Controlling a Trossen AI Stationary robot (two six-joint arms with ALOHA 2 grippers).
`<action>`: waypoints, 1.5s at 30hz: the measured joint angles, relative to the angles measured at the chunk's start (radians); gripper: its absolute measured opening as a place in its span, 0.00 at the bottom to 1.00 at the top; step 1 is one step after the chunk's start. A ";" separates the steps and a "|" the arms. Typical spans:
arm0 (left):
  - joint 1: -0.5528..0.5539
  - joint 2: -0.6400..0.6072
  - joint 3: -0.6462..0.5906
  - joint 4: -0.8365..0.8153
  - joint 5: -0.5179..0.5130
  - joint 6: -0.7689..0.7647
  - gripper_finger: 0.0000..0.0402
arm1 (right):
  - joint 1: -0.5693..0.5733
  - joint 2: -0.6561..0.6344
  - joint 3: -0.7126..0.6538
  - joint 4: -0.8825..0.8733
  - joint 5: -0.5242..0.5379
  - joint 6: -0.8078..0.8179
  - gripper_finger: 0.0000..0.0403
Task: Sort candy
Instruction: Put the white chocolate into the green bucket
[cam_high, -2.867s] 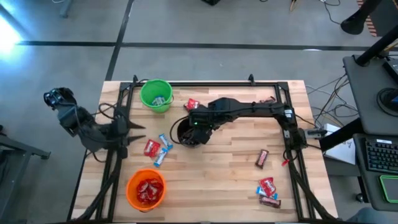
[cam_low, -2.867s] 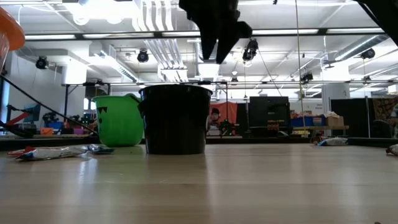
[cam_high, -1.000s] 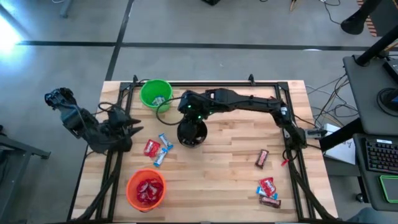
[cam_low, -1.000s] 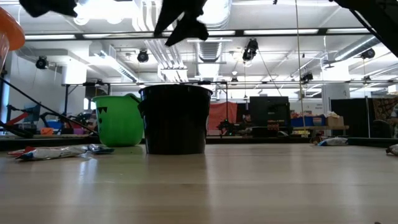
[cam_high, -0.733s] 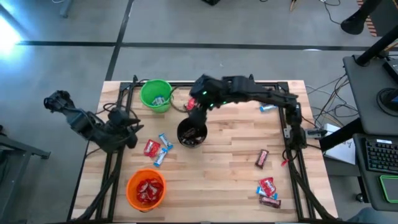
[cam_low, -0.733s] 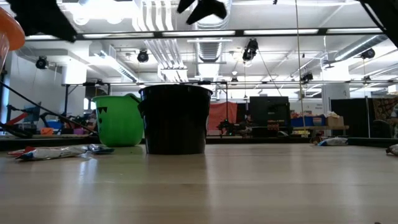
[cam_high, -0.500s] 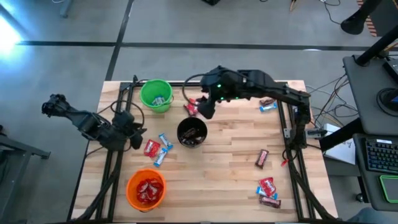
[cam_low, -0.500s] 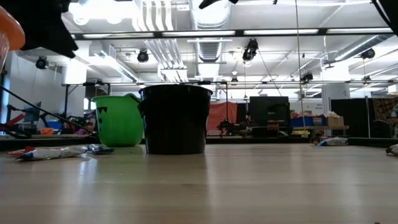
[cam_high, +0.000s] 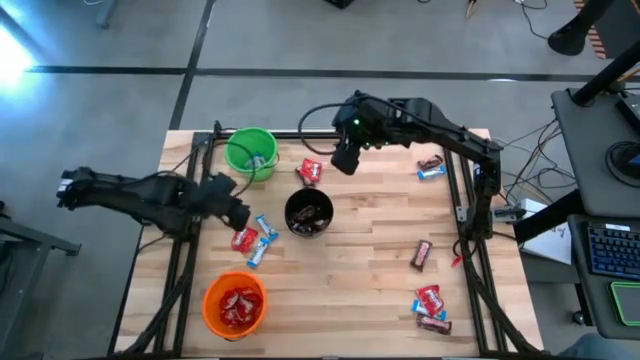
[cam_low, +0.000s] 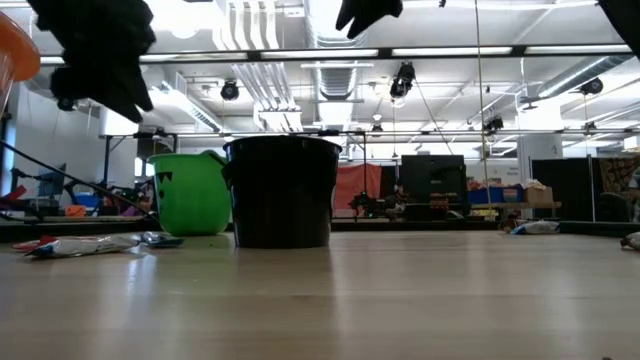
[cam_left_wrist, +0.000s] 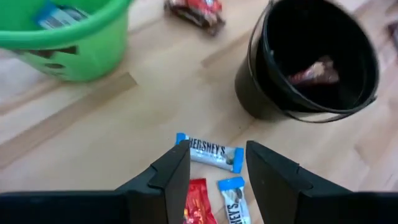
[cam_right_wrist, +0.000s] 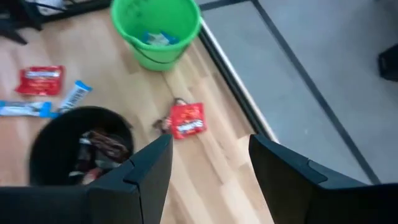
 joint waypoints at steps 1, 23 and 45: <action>0.032 0.019 -0.001 0.020 0.035 0.029 0.35 | -0.010 0.000 0.000 -0.002 0.001 -0.005 0.52; 0.219 0.445 0.000 0.316 0.474 -0.162 0.35 | -0.070 0.000 0.000 -0.030 0.000 -0.078 0.52; 0.211 0.500 0.004 0.174 0.381 -0.459 0.35 | -0.069 0.000 0.000 -0.044 -0.006 0.062 0.52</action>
